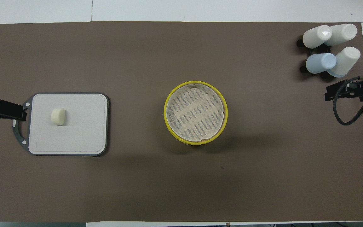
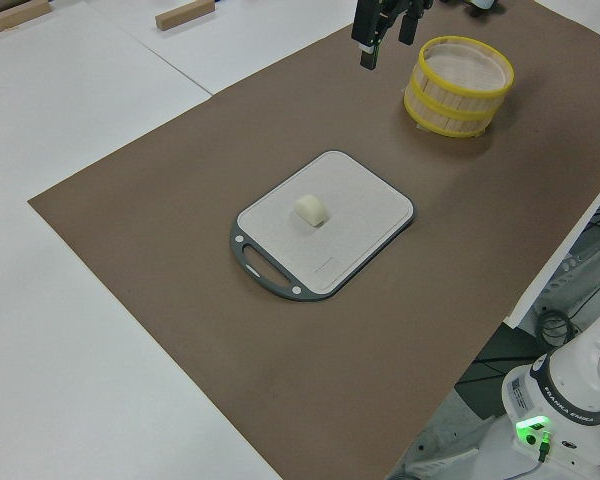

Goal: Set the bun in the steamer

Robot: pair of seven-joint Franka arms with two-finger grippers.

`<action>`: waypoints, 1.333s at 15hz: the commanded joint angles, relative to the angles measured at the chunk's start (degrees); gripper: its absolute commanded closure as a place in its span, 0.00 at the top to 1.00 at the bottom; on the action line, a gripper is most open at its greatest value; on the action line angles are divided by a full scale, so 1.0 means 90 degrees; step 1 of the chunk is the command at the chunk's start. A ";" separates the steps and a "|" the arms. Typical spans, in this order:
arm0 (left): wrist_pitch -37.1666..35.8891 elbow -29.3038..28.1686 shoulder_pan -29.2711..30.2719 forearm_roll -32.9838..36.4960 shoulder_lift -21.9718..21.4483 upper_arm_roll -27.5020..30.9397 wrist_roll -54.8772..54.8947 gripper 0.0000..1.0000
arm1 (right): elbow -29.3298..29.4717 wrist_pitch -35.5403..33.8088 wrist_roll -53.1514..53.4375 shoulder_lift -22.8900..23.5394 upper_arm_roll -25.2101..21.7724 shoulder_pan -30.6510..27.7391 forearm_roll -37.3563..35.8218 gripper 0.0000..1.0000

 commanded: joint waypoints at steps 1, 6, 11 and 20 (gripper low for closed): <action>0.0751 -0.1090 -0.0002 -0.0080 -0.0622 0.0080 0.0001 1.00 | -0.0062 0.0140 -0.0097 -0.0067 0.0081 -0.0105 -0.0046 1.00; 0.1788 -0.2440 0.0242 -0.0070 -0.1180 0.0080 0.0322 1.00 | -0.0130 0.0120 -0.0117 -0.0116 0.0100 -0.0027 -0.0037 1.00; 0.2422 -0.2986 0.0448 -0.0070 -0.1073 0.0080 0.0772 1.00 | -0.0101 0.0568 0.0954 0.0039 0.0188 0.0966 -0.0007 1.00; 0.3887 -0.3642 0.0565 -0.0070 -0.0351 0.0080 0.1349 1.00 | 0.0513 0.1351 0.3757 0.1308 0.0188 0.3184 0.0032 0.98</action>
